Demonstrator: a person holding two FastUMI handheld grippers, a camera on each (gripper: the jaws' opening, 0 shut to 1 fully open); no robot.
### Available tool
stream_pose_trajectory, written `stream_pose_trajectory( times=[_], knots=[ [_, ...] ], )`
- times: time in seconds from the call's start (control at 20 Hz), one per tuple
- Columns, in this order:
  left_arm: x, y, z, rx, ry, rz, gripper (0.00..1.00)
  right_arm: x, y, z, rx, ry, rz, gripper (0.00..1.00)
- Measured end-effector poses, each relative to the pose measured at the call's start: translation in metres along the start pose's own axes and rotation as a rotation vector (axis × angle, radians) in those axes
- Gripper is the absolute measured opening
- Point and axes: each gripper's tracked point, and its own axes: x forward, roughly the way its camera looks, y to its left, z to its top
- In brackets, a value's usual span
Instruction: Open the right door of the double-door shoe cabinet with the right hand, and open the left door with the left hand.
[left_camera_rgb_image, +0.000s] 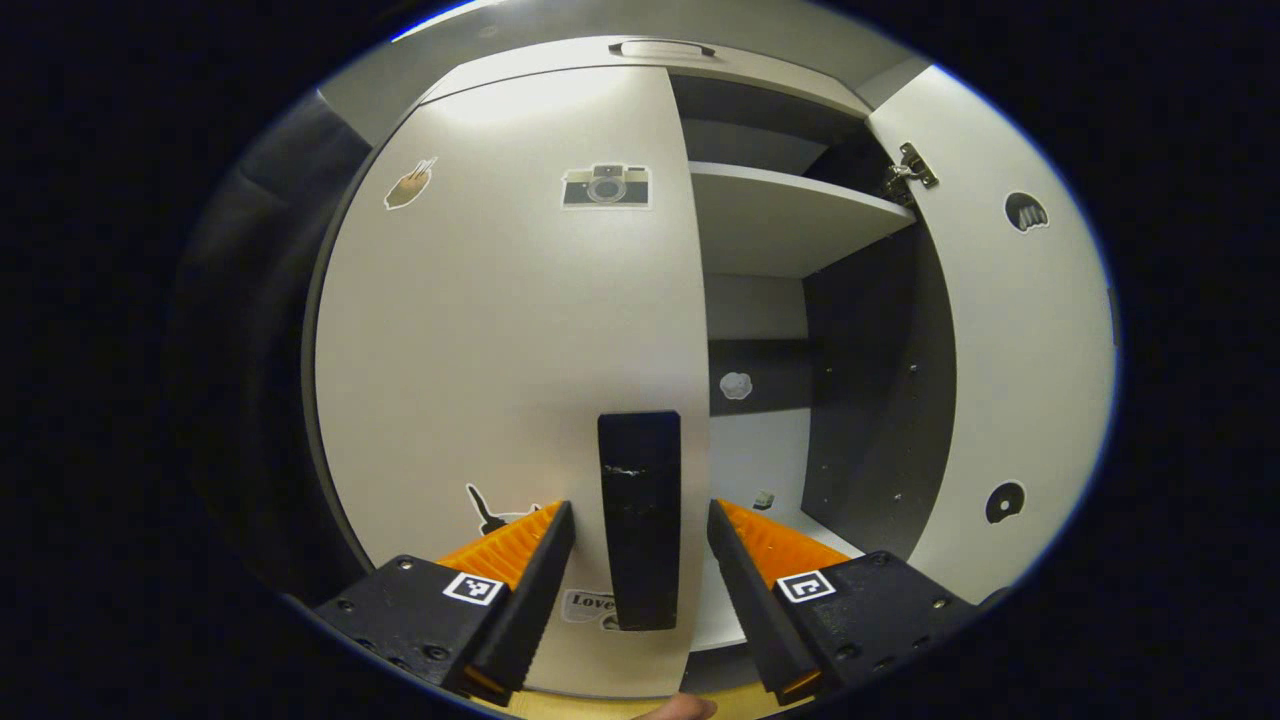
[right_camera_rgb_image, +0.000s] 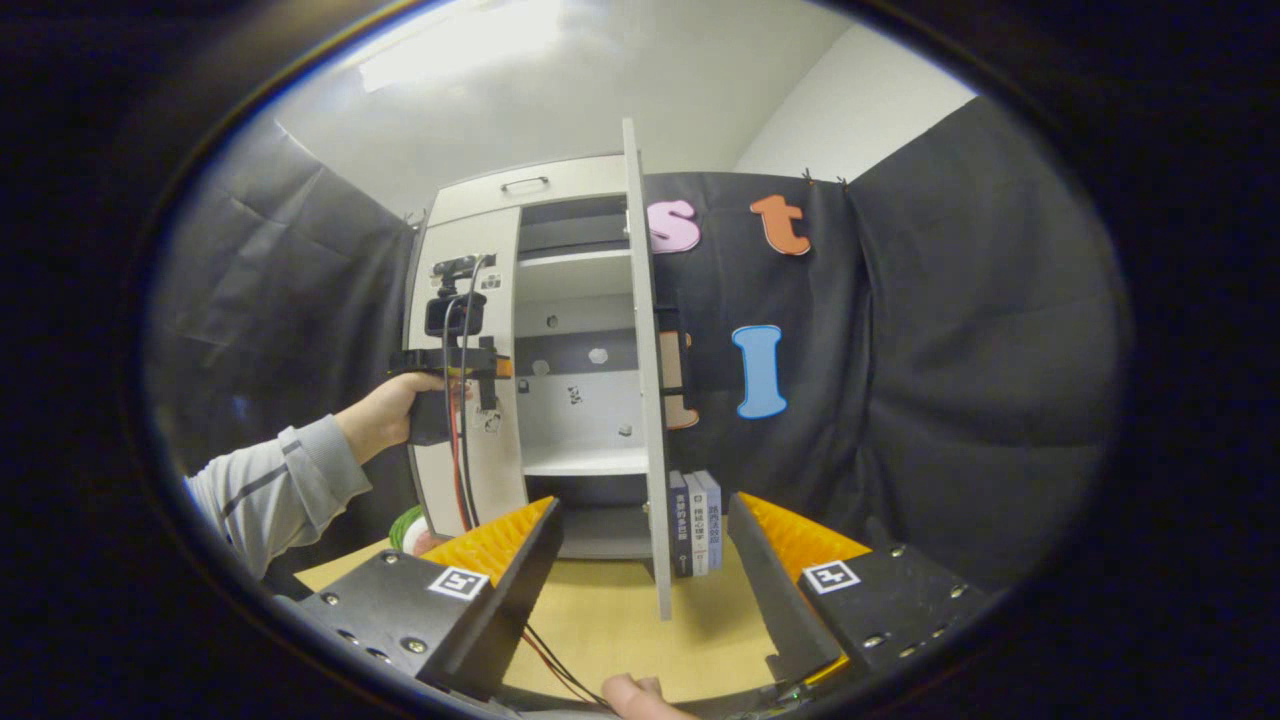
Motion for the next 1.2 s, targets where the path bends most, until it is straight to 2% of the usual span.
stream_pose_trajectory(
  times=[0.05,0.1,0.15,0.2,0.3,0.35,0.4,0.45,0.55,0.6,0.7,0.8,0.9,0.95,1.2],
  knots=[
    [0.001,0.002,0.003,-0.003,-0.002,0.009,0.76,0.0,0.001,-0.001,-0.002,0.0,-0.002,0.95],
    [0.001,0.007,0.003,-0.017,0.0,0.024,0.74,0.0,0.002,-0.002,-0.004,0.001,-0.002,0.95],
    [0.0,0.006,0.003,-0.036,0.007,0.021,0.64,-0.002,0.004,-0.004,-0.001,0.003,0.001,0.95],
    [0.001,0.004,0.002,-0.049,0.016,0.016,0.63,-0.003,0.004,-0.005,0.004,0.007,0.002,0.95],
    [0.001,-0.004,0.001,-0.047,0.032,-0.006,0.53,-0.005,0.005,-0.004,0.017,0.012,0.003,0.95],
    [-0.002,-0.004,0.002,-0.046,0.023,0.005,0.41,-0.005,0.008,-0.005,0.016,0.013,0.002,0.95],
    [0.003,-0.003,0.003,-0.052,0.024,0.007,0.34,-0.007,0.008,-0.005,0.013,0.016,0.001,0.99],
    [0.003,-0.002,0.0,-0.051,0.035,0.005,0.32,-0.009,0.009,-0.004,0.015,0.014,-0.003,0.95],
    [0.002,-0.003,0.0,-0.067,0.052,-0.007,0.28,-0.01,0.014,-0.001,0.026,0.013,0.004,0.99],
    [0.001,-0.003,-0.001,-0.066,0.064,-0.014,0.26,-0.01,0.017,0.0,0.025,0.013,0.008,0.95],
    [0.0,-0.003,-0.002,-0.054,0.078,-0.019,0.24,-0.009,0.022,0.002,0.013,0.013,0.012,0.95],
    [-0.002,-0.003,-0.002,-0.058,0.087,-0.023,0.23,-0.01,0.028,0.007,0.008,0.006,0.018,0.99],
    [-0.006,-0.002,-0.002,-0.062,0.091,-0.025,0.23,-0.009,0.031,0.007,-0.001,0.005,0.014,0.99],
    [-0.009,-0.002,-0.002,-0.059,0.093,-0.028,0.23,-0.009,0.031,0.007,-0.007,0.007,0.01,0.95],
    [-0.033,-0.001,-0.002,-0.054,0.106,-0.053,0.23,-0.006,0.033,0.005,0.005,0.014,-0.001,0.95]
  ],
)
